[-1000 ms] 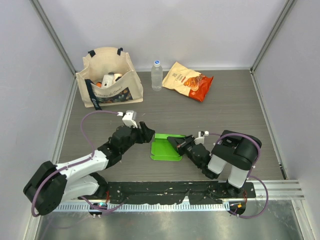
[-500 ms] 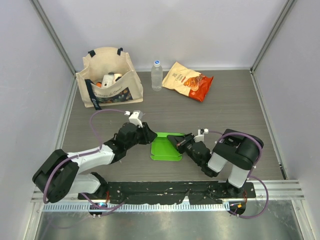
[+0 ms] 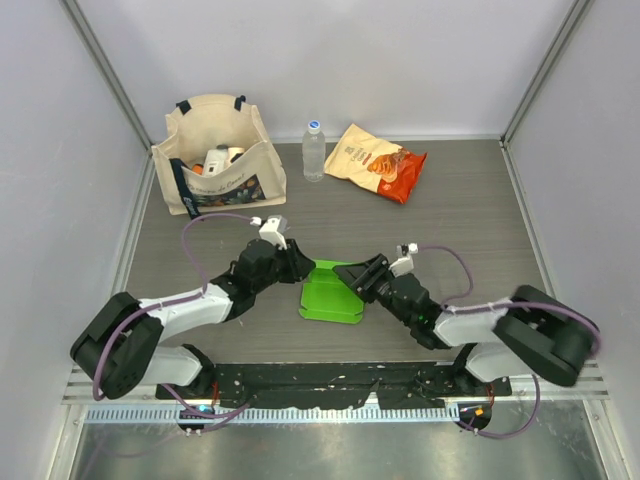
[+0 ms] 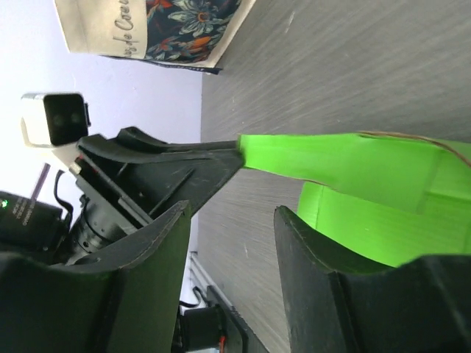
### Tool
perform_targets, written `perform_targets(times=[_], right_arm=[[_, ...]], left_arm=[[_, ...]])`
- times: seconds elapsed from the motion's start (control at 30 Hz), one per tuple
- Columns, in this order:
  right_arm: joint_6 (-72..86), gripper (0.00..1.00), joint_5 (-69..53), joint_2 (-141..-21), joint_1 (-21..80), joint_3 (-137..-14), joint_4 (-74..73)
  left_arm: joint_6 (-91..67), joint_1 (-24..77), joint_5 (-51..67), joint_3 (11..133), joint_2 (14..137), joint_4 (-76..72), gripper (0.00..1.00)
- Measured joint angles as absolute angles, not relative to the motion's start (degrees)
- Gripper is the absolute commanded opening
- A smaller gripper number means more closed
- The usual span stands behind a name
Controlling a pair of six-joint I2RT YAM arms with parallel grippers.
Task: Fold the paper box
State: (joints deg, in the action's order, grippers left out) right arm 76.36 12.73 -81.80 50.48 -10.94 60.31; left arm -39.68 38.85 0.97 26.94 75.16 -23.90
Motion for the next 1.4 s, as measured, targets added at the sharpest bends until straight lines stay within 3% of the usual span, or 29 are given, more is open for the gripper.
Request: perform_targets(times=[0.2,0.43,0.57,0.87,1.1,1.4], right_arm=[[63.18,0.58,12.43,-61.12,50.24,-17.3,33.01],[48.25,0.58,9.82,-48.56,41.04,-24.21,6.79],[43.11,0.58,6.92,-46.5,35.97,-24.27,-1.56],[38.19,0.65,-3.46,-47.29,27.53,-24.36,-5.17],[36.14,0.66,-12.01,-56.51,23.75,-26.17,-1.3],[34.33,0.66,-13.91,-64.29,23.77,-31.57,2.37]], left_arm=[[-37.76,38.81,0.91,27.66,73.23,-20.62,0.51],[-34.52,38.7,0.91,27.7,68.71,-18.5,0.52],[-33.1,38.65,0.91,25.39,66.46,-19.81,0.45],[-26.85,38.65,-0.84,17.32,68.55,-27.27,0.52],[-23.14,39.0,1.63,17.23,78.98,-40.1,0.5],[-18.31,39.75,2.68,17.45,83.37,-47.46,0.44]])
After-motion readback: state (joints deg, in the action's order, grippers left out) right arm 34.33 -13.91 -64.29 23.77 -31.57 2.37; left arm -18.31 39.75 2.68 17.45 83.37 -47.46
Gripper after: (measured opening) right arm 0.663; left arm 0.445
